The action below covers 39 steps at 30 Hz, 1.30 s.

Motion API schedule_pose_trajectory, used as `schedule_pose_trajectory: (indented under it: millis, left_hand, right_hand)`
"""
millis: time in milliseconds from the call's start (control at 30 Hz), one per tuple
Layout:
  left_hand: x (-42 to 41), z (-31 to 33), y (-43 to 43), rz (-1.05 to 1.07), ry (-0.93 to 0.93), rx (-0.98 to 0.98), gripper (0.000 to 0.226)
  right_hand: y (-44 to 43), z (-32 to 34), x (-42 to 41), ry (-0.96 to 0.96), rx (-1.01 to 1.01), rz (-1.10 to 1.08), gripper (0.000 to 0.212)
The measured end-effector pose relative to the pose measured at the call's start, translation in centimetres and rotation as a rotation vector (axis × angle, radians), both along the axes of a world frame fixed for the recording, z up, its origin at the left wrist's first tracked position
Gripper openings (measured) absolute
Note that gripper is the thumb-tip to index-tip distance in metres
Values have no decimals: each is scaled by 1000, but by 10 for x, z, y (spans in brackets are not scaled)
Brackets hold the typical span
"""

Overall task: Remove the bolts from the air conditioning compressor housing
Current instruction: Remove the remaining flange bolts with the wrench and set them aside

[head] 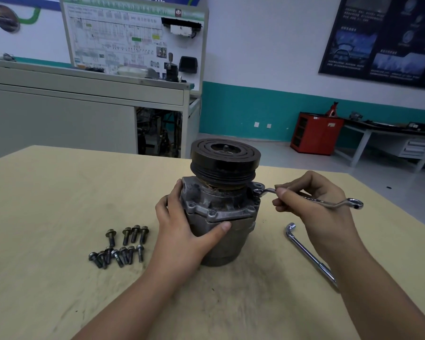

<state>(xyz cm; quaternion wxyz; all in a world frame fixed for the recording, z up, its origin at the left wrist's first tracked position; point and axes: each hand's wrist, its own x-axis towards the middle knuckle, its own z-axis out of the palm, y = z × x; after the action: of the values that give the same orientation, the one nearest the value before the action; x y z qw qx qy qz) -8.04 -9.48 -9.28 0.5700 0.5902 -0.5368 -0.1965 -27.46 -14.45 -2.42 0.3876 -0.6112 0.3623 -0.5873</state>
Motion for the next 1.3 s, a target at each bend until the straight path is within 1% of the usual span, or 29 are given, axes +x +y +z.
schedule_pose_trajectory:
  millis: [133, 200, 267, 333, 500, 600, 667, 800, 933, 1067, 1133, 1200, 1300]
  left_hand:
    - [0, 1, 1, -9, -2, -2, 120]
    - [0, 1, 1, -14, -8, -11, 117]
    - [0, 0, 0, -15, -15, -18, 114]
    - [0, 1, 0, -14, -14, -13, 115]
    - [1, 2, 1, -5, -12, 19, 120]
    - [1, 2, 2, -10, -16, 21, 120]
    - [1, 1, 2, -10, -19, 16, 119]
    - [-1, 3, 1, -9, -20, 20, 119]
    - [-1, 3, 2, -8, -23, 12, 118]
    - [-1, 2, 2, -8, -24, 21, 117]
    - [-1, 1, 1, -11, -21, 13, 115]
    - [-1, 0, 0, -9, -19, 12, 116]
    - [0, 1, -1, -6, -19, 3, 117]
  right_hand:
    - [-11, 1, -5, -251, 218, 138, 17]
    - [-18, 0, -7, -306, 275, 166, 12]
    - [-23, -1, -6, -342, 304, 185, 5]
    - [-28, -2, -5, -384, 320, 188, 13]
    - [-40, -6, 7, -440, 312, 120, 5]
    - [-46, -5, 16, -446, 314, 101, 8]
    - [-49, -1, 23, -410, 324, 96, 12]
    - [-56, 5, 33, -262, 350, 70, 17]
    - [-61, 11, 38, -105, 349, 40, 17]
    - [-61, 17, 39, 142, 307, 97, 23]
    - [-61, 20, 39, 225, 281, 116, 21]
    - [-62, 22, 39, 215, 252, 102, 16]
    - [-60, 20, 40, 118, 208, 84, 10]
